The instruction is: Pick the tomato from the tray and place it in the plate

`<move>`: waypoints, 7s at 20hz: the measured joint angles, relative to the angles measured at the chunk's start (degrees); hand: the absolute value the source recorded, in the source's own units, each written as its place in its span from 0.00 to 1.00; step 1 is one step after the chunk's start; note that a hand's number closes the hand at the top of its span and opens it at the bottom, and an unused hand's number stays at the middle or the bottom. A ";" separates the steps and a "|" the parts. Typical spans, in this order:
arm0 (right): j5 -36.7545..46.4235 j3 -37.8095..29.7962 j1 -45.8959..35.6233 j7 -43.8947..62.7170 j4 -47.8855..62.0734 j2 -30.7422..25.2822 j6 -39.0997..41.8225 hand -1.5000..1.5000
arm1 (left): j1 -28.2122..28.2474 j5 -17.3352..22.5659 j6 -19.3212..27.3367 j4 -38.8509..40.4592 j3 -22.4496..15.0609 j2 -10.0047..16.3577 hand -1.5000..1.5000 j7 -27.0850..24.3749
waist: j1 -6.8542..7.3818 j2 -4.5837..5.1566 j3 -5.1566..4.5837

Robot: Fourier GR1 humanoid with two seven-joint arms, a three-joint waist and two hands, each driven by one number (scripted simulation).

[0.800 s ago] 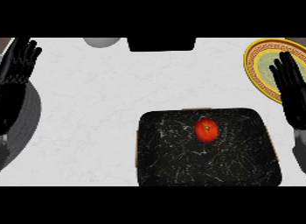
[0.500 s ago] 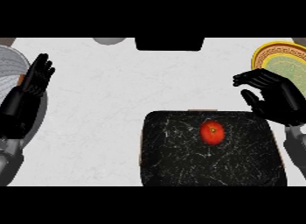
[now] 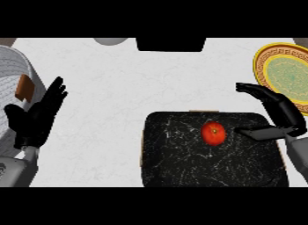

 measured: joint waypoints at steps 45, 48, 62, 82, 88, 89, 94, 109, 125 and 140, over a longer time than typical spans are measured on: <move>50.23 7.35 -7.72 21.51 -5.14 6.47 12.62 0.00 | -1.13 -9.83 -7.14 3.92 9.83 -8.90 0.50 3.98 | -1.11 -0.78 -0.10; 53.28 6.10 -8.89 19.46 -1.55 7.84 11.91 0.00 | -0.16 -10.47 -8.28 3.67 10.85 -9.26 0.50 3.35 | -1.04 -0.78 -0.10; 63.55 7.90 -7.56 14.23 -2.08 10.75 13.22 1.00 | 1.18 -13.09 -9.98 2.65 13.08 -11.68 0.50 3.19 | -1.19 -1.27 -0.52; 68.09 -7.13 -7.20 31.88 -9.11 18.83 -5.26 1.00 | 0.38 -14.70 -10.08 1.50 14.42 -12.67 0.50 5.64 | -1.73 -1.03 -0.16; 71.24 -13.71 -8.39 37.77 -15.37 18.47 -17.30 1.00 | 1.30 -14.53 -10.62 1.46 14.84 -12.64 0.50 4.72 | -1.80 -1.04 -0.12; 71.39 -15.11 -8.53 38.24 -15.55 18.04 -18.81 1.00 | 1.10 -14.86 -10.33 1.49 14.73 -12.78 0.50 4.84 | -1.75 -0.99 -0.12; 68.01 -21.68 -9.42 41.17 -17.15 16.27 -19.46 1.00 | 0.79 -15.84 -9.84 1.32 14.16 -13.88 0.50 4.99 | -1.54 -0.91 -0.11; 59.65 -37.93 -19.05 25.84 17.07 1.96 -25.86 1.00 | -1.20 -16.10 -11.90 2.16 15.35 -14.19 0.50 5.49 | -0.16 -0.39 -0.04; 57.19 -42.10 -25.22 7.75 44.27 -7.87 -17.93 0.00 | -1.72 -16.87 -12.44 1.81 15.05 -14.93 0.50 5.70 | 1.16 0.27 0.15; 40.47 -53.95 -30.68 2.22 48.22 -11.57 3.37 0.00 | -0.30 -16.76 -12.76 1.18 16.39 -14.33 0.50 6.15 | -0.41 -0.46 0.00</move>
